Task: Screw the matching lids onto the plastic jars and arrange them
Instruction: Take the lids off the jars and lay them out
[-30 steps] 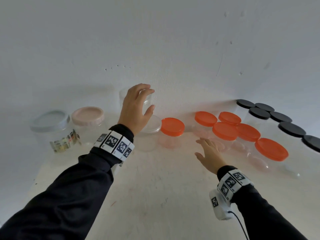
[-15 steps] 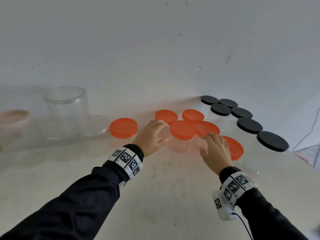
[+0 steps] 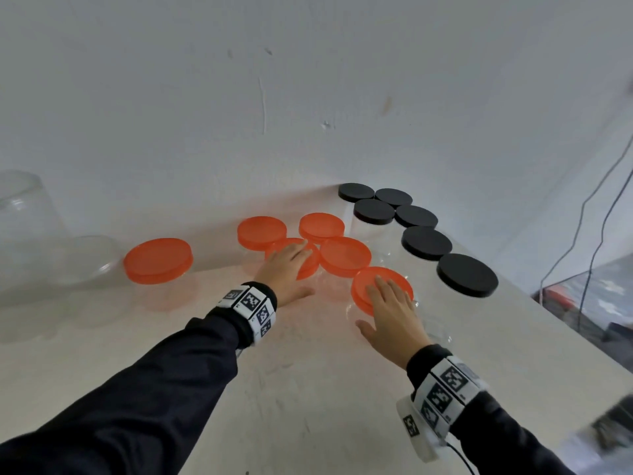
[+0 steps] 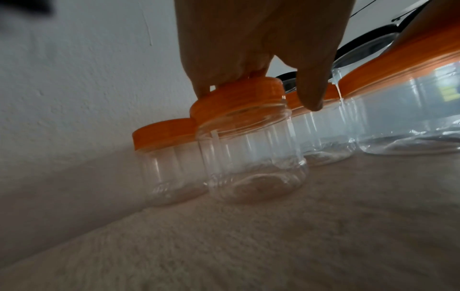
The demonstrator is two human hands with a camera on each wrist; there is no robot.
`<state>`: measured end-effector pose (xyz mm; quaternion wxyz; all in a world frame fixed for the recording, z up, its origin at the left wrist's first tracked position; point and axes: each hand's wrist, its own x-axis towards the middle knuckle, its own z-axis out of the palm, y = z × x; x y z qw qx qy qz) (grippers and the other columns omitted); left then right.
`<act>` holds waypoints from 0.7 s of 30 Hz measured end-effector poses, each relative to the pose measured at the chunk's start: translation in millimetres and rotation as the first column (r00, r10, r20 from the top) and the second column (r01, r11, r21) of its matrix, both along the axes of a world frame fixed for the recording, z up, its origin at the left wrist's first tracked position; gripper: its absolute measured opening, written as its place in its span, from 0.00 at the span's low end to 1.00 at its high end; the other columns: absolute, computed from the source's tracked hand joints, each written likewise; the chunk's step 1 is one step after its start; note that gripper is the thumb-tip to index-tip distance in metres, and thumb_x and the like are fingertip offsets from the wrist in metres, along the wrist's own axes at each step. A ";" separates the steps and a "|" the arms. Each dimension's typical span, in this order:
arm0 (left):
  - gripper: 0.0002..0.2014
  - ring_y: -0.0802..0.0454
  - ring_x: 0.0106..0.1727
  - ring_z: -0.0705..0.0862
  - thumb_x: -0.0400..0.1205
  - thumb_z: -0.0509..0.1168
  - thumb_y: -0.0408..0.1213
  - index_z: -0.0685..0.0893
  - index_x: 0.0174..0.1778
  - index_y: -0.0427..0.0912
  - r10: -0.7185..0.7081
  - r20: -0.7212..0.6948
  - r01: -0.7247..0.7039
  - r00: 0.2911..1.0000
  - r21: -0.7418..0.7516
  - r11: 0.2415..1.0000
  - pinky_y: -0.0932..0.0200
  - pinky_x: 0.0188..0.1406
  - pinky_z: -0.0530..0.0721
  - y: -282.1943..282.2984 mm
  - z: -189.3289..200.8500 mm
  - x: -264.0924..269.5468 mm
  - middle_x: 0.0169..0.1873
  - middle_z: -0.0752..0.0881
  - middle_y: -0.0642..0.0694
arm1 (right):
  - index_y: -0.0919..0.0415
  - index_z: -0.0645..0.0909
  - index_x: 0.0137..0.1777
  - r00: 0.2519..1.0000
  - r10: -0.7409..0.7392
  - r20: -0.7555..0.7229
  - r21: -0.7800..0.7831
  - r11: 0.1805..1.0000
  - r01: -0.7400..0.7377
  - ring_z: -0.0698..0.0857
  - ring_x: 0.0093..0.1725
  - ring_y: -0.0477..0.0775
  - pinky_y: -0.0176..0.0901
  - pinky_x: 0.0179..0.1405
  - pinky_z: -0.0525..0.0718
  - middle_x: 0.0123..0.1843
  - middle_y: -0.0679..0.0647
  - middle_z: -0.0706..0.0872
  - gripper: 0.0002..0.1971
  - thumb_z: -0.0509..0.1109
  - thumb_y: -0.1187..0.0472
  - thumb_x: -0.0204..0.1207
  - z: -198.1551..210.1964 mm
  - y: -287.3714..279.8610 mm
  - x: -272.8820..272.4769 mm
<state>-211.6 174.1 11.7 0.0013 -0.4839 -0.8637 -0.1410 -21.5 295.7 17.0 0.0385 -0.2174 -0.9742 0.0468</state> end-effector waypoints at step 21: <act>0.36 0.49 0.70 0.65 0.72 0.68 0.60 0.68 0.75 0.53 0.270 -0.062 -0.270 0.961 0.015 0.963 0.52 0.63 0.64 -147.8 0.3 -10.1 0.71 0.70 0.55 | 0.60 0.73 0.70 0.879 0.451 -0.152 -0.092 0.879 -0.467 0.74 0.67 0.54 0.45 0.57 0.79 0.71 0.50 0.72 0.20 0.66 0.57 0.79 6.0 -60.1 -80.5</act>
